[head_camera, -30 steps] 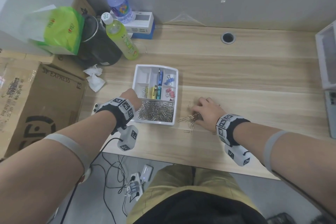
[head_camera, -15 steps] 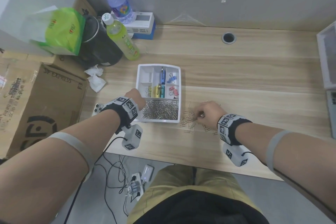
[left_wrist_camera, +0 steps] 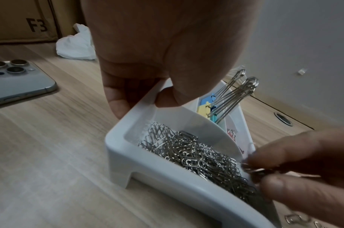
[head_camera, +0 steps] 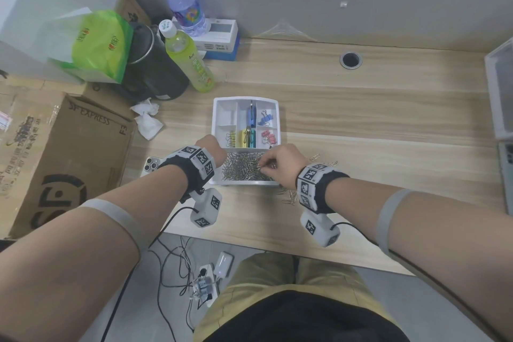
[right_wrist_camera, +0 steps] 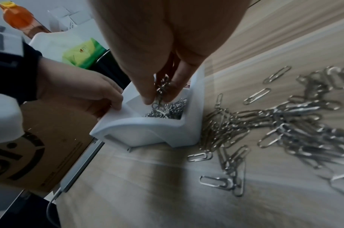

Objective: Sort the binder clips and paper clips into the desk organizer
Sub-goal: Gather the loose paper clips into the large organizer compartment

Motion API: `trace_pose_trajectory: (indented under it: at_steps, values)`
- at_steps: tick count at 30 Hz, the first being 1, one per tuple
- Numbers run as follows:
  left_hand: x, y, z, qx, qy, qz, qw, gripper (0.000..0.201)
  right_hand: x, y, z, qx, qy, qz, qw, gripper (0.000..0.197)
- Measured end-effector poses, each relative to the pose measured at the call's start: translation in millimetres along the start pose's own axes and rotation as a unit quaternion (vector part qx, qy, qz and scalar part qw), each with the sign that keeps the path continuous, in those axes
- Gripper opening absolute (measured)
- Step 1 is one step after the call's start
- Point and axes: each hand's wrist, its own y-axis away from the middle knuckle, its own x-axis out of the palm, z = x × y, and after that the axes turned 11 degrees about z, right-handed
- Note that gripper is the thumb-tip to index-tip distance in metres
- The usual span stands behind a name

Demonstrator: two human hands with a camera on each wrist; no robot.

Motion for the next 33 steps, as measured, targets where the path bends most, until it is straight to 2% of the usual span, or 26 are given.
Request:
trace_pose_trajectory:
  at_steps: [5,10,13,16,19,24,30,32,33]
  values:
    - [0.0,-1.5,0.3,0.000,0.002,0.002,1.000,0.028,0.8,2.2,1.9,-0.010,0.006,0.041,0.999,0.029]
    - [-0.7,-1.2,-1.0,0.000,-0.002,0.002,1.000,0.028,-28.2,12.4,-27.8,0.022,-0.002,-0.027,0.999,0.040]
    - [-1.4,-1.3,-0.7,-0.001,-0.003,0.002,1.000,0.028,-49.0,24.0,-55.7,0.083,0.108,0.006,0.991,0.076]
    - [-2.6,-1.7,-1.6,-0.005,-0.007,0.000,1.000,0.029,-62.0,42.1,-82.9,0.157,0.198,0.068,0.965,0.115]
    - [-3.4,-1.2,-2.6,-0.003,-0.009,0.001,1.000,0.030,-61.3,53.6,-99.1,0.182,0.244,0.106,0.946,0.129]
    - [-2.9,-2.4,-2.7,-0.003,-0.005,-0.001,1.000,0.029,-39.0,57.2,-104.9,0.144,0.227,0.100,0.958,0.124]
    - [-1.0,-3.8,-0.7,-0.002,-0.003,-0.002,1.000,0.029,-18.1,38.9,-98.6,0.080,0.123,0.060,0.987,0.064]
    - [-1.1,-3.5,-0.4,0.000,-0.006,-0.003,1.000,0.028,-16.4,35.9,-95.3,0.064,0.090,0.039,0.993,0.055]
    - [-1.3,-3.5,-0.1,0.000,-0.006,-0.002,1.000,0.028,-16.4,35.2,-93.8,0.056,0.076,0.026,0.995,0.057]
